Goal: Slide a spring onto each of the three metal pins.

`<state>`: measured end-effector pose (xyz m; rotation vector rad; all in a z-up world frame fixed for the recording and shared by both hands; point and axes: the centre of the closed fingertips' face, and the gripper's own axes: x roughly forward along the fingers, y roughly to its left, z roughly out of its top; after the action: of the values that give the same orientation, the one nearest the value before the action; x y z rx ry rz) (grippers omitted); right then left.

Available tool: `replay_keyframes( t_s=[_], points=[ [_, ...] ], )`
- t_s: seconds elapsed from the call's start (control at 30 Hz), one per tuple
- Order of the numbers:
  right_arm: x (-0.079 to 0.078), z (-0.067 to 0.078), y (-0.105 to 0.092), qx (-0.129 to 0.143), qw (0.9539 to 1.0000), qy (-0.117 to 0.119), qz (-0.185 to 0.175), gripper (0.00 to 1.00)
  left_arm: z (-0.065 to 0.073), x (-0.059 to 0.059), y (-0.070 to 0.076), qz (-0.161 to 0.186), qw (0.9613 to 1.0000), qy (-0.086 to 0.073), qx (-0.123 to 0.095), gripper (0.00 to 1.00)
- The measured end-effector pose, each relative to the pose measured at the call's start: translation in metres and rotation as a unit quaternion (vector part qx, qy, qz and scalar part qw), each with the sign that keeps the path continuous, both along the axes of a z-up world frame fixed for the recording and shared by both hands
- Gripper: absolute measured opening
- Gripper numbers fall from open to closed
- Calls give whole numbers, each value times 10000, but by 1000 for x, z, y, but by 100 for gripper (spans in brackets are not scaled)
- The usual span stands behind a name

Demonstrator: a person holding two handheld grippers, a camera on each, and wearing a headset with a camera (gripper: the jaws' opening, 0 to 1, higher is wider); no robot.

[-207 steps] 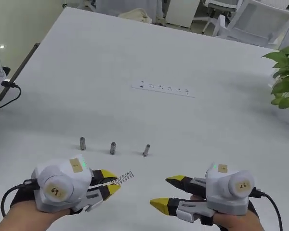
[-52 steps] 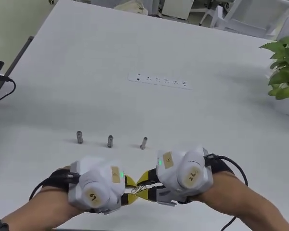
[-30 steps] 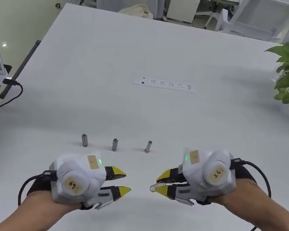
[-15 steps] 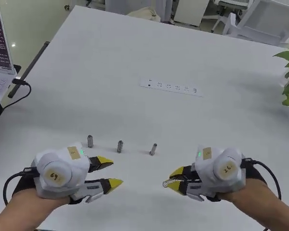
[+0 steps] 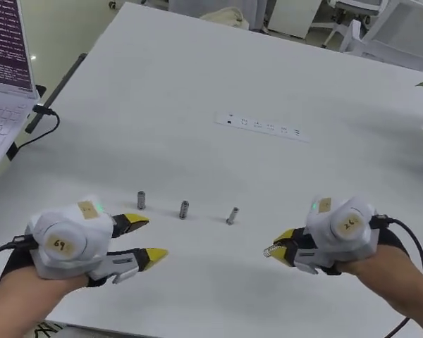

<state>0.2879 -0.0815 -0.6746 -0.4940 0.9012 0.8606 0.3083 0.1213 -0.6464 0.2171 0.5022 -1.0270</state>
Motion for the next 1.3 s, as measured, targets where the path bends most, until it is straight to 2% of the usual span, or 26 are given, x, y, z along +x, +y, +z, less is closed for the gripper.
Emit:
replay_keyframes(
  t_s=[0.4, 0.67, 1.0, 1.3],
  points=[
    [29, 0, -16, -108, 9997, 13, -240, 8, 1, 5, 31, 478, 9988, 6, -68, 35],
    [46, -2, -23, -173, 9995, 14, -273, 8, -3, 7, 52, 806, 9967, 27, -23, 42],
    [69, -7, -24, -265, 9991, 11, -341, 8, -6, 6, 75, 1119, 9937, 67, 5, 46],
    [86, -9, -14, -223, 9994, 5, -280, 8, -3, 3, 85, 1279, 9918, 53, 17, 49]
  ],
)
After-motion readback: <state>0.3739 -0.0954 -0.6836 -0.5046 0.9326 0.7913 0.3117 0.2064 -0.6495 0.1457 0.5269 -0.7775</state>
